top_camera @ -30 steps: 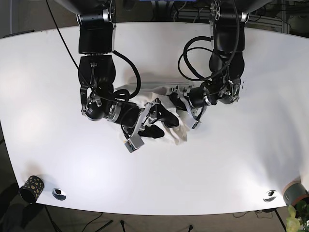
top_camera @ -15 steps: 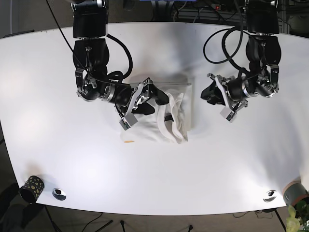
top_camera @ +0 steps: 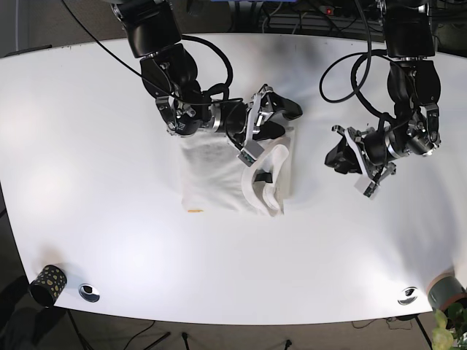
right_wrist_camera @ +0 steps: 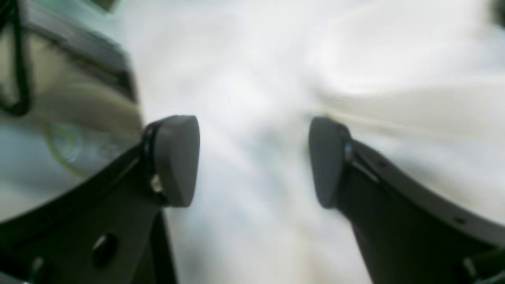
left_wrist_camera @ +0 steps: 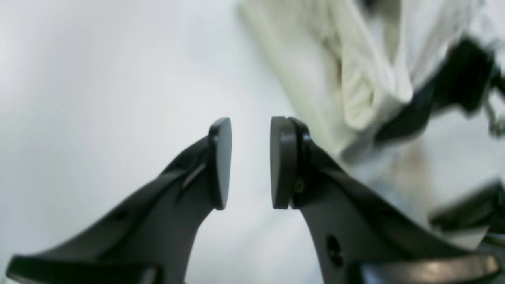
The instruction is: Fold the T-shirt properly
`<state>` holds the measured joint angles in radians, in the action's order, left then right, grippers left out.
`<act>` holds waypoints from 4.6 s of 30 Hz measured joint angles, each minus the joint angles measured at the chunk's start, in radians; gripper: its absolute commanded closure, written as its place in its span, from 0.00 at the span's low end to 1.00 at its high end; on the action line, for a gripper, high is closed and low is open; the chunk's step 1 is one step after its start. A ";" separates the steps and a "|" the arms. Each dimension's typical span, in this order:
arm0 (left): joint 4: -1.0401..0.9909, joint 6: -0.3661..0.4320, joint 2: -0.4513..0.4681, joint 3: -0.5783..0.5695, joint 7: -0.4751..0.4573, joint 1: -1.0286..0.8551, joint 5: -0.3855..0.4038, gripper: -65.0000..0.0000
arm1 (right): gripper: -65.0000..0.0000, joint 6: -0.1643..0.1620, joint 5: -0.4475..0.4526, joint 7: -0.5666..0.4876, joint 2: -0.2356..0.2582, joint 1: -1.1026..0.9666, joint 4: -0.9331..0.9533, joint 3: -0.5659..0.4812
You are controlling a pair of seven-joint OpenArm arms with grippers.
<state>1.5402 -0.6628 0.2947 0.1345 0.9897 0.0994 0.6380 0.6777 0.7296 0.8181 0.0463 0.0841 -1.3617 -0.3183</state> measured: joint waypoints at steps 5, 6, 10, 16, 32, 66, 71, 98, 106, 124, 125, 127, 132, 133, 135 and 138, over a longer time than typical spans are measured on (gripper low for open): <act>0.000 0.000 0.013 -0.056 -0.002 0.041 -0.006 0.76 | 0.36 -0.008 -0.005 0.006 0.044 -0.003 -0.054 0.009; 0.000 0.000 0.018 -0.084 0.002 0.053 -0.003 0.76 | 0.36 -0.007 -0.001 0.005 0.063 -0.006 -0.089 0.009; 0.000 0.005 0.027 -0.199 -0.002 0.103 -0.005 0.76 | 0.40 -0.007 0.002 0.002 0.119 -0.003 -0.204 0.018; -0.005 0.007 -0.044 -0.323 -0.009 0.171 -0.042 0.76 | 0.68 -0.006 0.002 0.007 0.165 0.003 -0.236 0.217; -0.136 0.000 -0.417 -0.351 -0.048 0.136 -0.445 0.76 | 0.88 -0.008 -0.140 -0.004 0.175 0.282 0.179 0.396; -0.224 -0.035 -0.140 -0.185 -0.220 0.150 -0.460 0.76 | 0.89 -0.006 -0.451 -0.216 0.058 0.060 0.090 0.279; -0.146 -0.034 -0.135 -0.170 -0.185 0.168 -0.462 0.76 | 0.89 -0.003 -0.452 -0.208 0.023 0.005 0.031 0.176; -0.138 0.319 -0.168 -0.278 -0.502 -0.072 -0.440 0.36 | 0.89 0.004 -0.445 -0.076 0.006 -0.017 -0.078 0.320; -0.328 0.237 -0.089 -0.179 -0.610 -0.048 -0.346 0.36 | 0.89 0.003 -0.445 -0.074 0.005 -0.025 -0.079 0.375; -0.937 0.151 0.420 0.021 -0.732 0.100 -0.357 0.36 | 0.89 0.000 -0.449 -0.078 0.006 -0.080 -0.204 0.406; -0.959 0.158 0.440 0.021 -0.750 0.096 -0.364 0.36 | 0.89 0.000 -0.449 -0.076 0.005 -0.085 -0.210 0.406; -0.980 0.169 0.467 0.021 -0.759 0.088 -0.380 0.36 | 0.89 0.000 -0.448 -0.072 0.000 -0.094 -0.225 0.406; -0.985 0.171 0.500 0.017 -0.736 0.087 -0.406 0.36 | 0.89 0.000 -0.452 -0.076 0.000 -0.111 -0.247 0.407; -0.984 0.167 0.504 0.024 -0.735 0.085 -0.406 0.36 | 0.89 0.000 -0.453 -0.076 0.001 -0.116 -0.253 0.407; -0.971 0.151 0.507 0.061 -0.725 0.078 -0.413 0.36 | 0.89 0.000 -0.453 -0.077 0.001 -0.123 -0.263 0.406; -0.942 0.104 0.509 0.134 -0.716 0.064 -0.419 0.36 | 0.89 0.000 -0.453 -0.075 0.000 -0.130 -0.283 0.407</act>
<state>0.5980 -0.5591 0.8036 0.2687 0.2733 0.1635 0.2192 0.6777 0.2764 0.7429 0.0467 -0.0463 -1.6447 0.0883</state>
